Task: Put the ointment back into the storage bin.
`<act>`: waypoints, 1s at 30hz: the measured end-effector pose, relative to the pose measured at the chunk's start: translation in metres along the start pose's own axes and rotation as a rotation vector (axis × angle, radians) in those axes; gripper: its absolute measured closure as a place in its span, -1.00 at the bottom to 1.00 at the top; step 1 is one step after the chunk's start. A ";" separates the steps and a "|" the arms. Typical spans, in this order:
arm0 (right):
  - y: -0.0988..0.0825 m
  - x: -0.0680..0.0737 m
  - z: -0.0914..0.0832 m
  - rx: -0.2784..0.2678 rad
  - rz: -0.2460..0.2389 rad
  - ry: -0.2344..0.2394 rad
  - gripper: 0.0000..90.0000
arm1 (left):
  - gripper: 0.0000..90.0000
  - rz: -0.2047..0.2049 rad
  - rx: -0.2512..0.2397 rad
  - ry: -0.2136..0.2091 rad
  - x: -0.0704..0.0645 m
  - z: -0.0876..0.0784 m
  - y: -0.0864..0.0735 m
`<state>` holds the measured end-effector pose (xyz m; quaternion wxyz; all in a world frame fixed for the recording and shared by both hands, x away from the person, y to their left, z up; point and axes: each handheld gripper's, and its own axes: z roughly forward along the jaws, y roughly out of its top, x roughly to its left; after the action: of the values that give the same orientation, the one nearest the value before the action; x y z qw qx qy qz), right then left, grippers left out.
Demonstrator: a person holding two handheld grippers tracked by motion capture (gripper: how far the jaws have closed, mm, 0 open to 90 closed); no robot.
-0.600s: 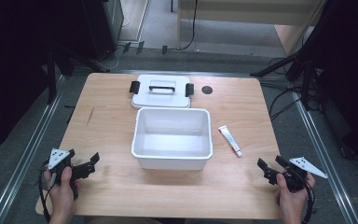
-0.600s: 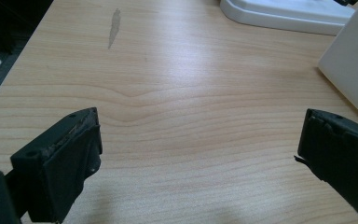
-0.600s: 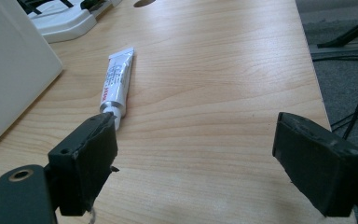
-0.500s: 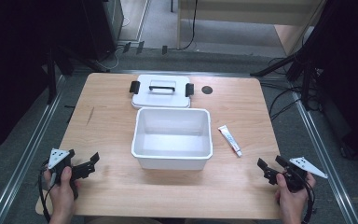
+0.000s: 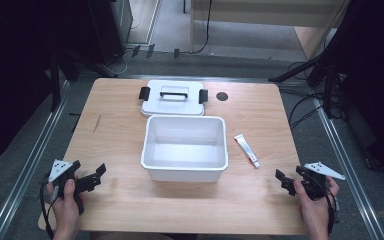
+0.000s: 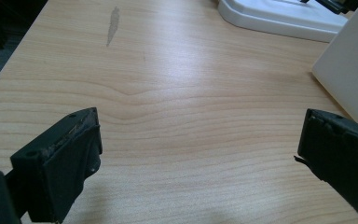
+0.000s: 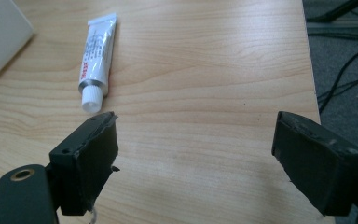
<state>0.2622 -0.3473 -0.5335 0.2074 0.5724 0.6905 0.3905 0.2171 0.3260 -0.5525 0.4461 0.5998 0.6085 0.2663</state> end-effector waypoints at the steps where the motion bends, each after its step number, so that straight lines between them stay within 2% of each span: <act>1: 0.000 0.000 0.000 0.000 0.000 0.000 -0.68 | -1.00 0.001 0.001 -0.001 0.000 0.000 0.000; 3: 0.009 0.004 -0.002 0.064 -0.032 -0.010 -0.68 | -1.00 -0.007 0.001 -0.001 0.000 0.001 0.000; 4: 0.009 0.004 -0.002 0.064 -0.032 -0.010 -0.68 | -1.00 -0.007 0.001 -0.001 0.000 0.001 0.000; 7: 0.020 0.009 -0.004 0.135 -0.077 -0.014 -0.68 | -1.00 -0.005 0.002 -0.002 0.000 0.001 0.000; 8: 0.028 0.014 -0.005 0.180 -0.107 -0.016 -0.68 | -1.00 -0.006 0.001 -0.002 0.000 0.001 0.000; 9: 0.028 0.014 -0.005 0.180 -0.107 -0.016 -0.68 | -1.00 -0.007 0.000 -0.002 0.000 0.001 0.000; 11: 0.036 0.019 -0.005 0.228 -0.122 -0.020 -0.68 | -1.00 -0.008 0.001 -0.003 0.000 0.001 0.000; 12: 0.043 0.023 -0.004 0.270 -0.138 -0.020 -0.68 | -1.00 -0.009 0.000 -0.002 0.000 0.001 0.000; 13: 0.043 0.023 -0.004 0.270 -0.138 -0.020 -0.68 | -1.00 -0.009 -0.001 -0.003 0.000 0.001 0.000; 14: 0.050 0.027 -0.004 0.304 -0.155 -0.020 -0.68 | -1.00 -0.010 -0.001 -0.003 0.000 0.001 0.000; 15: 0.050 0.027 -0.004 0.304 -0.155 -0.020 -0.68 | -1.00 -0.010 -0.001 -0.003 0.000 0.001 0.000; 16: 0.057 0.031 -0.003 0.340 -0.169 -0.017 -0.68 | -1.00 -0.010 0.002 -0.002 0.000 0.001 0.000; 22: 0.074 0.040 0.001 0.439 -0.192 -0.017 -0.68 | -1.00 -0.007 0.001 -0.002 0.000 0.001 0.000; 23: 0.074 0.040 0.001 0.439 -0.192 -0.017 -0.68 | -1.00 -0.007 0.001 -0.002 0.000 0.001 0.000; 27: 0.084 0.045 0.003 0.506 -0.207 -0.022 -0.68 | -1.00 -0.011 0.000 -0.004 0.000 0.001 0.000; 28: 0.088 0.048 0.004 0.539 -0.218 -0.026 -0.69 | -1.00 -0.009 0.000 -0.003 0.000 0.001 0.000; 29: 0.088 0.048 0.004 0.539 -0.218 -0.026 -0.69 | -1.00 -0.009 0.000 -0.003 0.000 0.001 0.000; 30: 0.092 0.051 0.005 0.572 -0.225 -0.025 -0.69 | -1.00 -0.007 0.001 -0.004 0.000 0.001 0.000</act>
<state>0.3104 -0.2939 -0.4571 0.0883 0.5323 0.8289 0.1476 0.2183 0.3259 -0.5528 0.4479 0.5983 0.6101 0.2632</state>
